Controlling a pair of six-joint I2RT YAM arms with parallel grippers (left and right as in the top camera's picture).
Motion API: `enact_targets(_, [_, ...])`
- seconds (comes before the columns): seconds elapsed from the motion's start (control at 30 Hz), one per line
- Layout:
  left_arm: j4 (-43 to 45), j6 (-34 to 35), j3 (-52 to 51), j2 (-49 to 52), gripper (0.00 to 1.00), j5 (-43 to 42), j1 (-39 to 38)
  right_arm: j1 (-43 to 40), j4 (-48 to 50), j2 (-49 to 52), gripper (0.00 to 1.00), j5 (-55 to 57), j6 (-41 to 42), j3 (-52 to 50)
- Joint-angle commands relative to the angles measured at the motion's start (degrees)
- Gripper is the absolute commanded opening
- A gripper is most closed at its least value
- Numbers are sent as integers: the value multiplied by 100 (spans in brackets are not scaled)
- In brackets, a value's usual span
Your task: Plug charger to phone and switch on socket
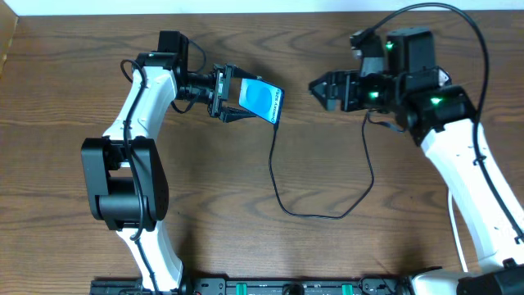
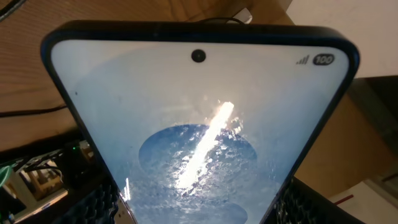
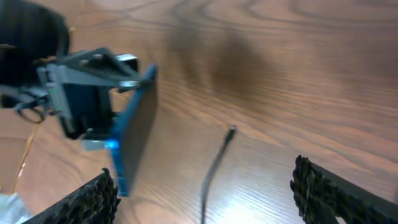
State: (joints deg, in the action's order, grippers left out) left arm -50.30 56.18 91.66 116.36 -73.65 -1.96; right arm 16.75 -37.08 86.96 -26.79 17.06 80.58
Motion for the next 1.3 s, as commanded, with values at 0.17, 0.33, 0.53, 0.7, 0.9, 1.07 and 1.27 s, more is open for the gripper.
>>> enact_targets(0.17, [9, 68, 138, -138, 68, -348, 28, 999, 896, 1078, 83, -146, 970, 20])
enact_targets(0.33, [7, 46, 138, -138, 68, -350, 28, 1224, 1655, 1899, 51, -426, 1360, 20])
enact_targets(0.53, [7, 48, 138, -138, 68, -330, 28, 1222, 2006, 1978, 1, -358, 1528, 20])
enact_targets(0.7, [7, 44, 138, -138, 68, -186, 28, 1198, 2002, 1976, 1, -361, 1620, 20])
enact_targets(0.9, [31, -170, 136, -138, 68, 103, 28, 868, 1996, 1899, 1, -380, 1812, 20])
enact_targets(1.07, [481, -522, 136, -138, 68, 125, 28, 490, 2120, 1858, 1, -658, 2041, 22])
enact_targets(1.27, [1851, -614, 138, -138, 69, 122, 28, 122, 2791, 1858, 1, -970, 3080, 20])
